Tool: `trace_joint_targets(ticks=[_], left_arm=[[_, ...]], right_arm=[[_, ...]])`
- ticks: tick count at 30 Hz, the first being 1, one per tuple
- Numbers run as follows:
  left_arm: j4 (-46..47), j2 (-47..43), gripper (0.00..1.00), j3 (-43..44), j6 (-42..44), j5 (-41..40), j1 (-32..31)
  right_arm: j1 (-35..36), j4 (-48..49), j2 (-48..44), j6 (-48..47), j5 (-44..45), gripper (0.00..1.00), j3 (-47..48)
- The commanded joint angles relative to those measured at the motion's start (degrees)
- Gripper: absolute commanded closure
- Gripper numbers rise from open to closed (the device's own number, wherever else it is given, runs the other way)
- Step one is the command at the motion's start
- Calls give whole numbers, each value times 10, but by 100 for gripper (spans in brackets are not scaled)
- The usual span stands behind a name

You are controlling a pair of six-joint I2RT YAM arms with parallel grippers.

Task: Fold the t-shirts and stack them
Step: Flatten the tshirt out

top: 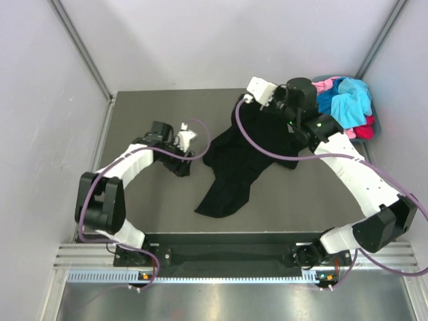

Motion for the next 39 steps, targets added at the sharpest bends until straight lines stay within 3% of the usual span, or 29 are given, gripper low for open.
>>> trace_joint_targets(ticks=[1, 8, 15, 24, 27, 28, 29, 31, 35, 39], left_arm=[[-34, 51, 32, 26, 23, 28, -47], [-40, 147, 40, 76, -10, 117, -61], [-85, 120, 39, 41, 37, 197, -87], [-183, 149, 44, 26, 101, 162, -155], [-200, 171, 52, 24, 114, 155, -169], [-196, 173, 59, 24, 108, 147, -171], [-195, 173, 69, 24, 107, 148, -171], [-183, 173, 100, 24, 99, 147, -171], [-180, 163, 100, 40, 92, 121, -170], [-173, 82, 100, 68, 89, 39, -147]], right_arm=[[-43, 37, -16, 11, 15, 100, -12], [-78, 38, -27, 38, 14, 100, -22], [-82, 26, -42, 42, 19, 100, -38], [-91, 10, -56, 53, 25, 100, -42], [-93, 7, -60, 57, 25, 100, -48], [-93, 8, -63, 58, 25, 100, -50], [-94, 7, -64, 59, 25, 100, -50], [-94, 5, -64, 63, 26, 100, -47], [-95, -4, -62, 67, 26, 100, -32], [-104, -5, -64, 67, 27, 100, -9]])
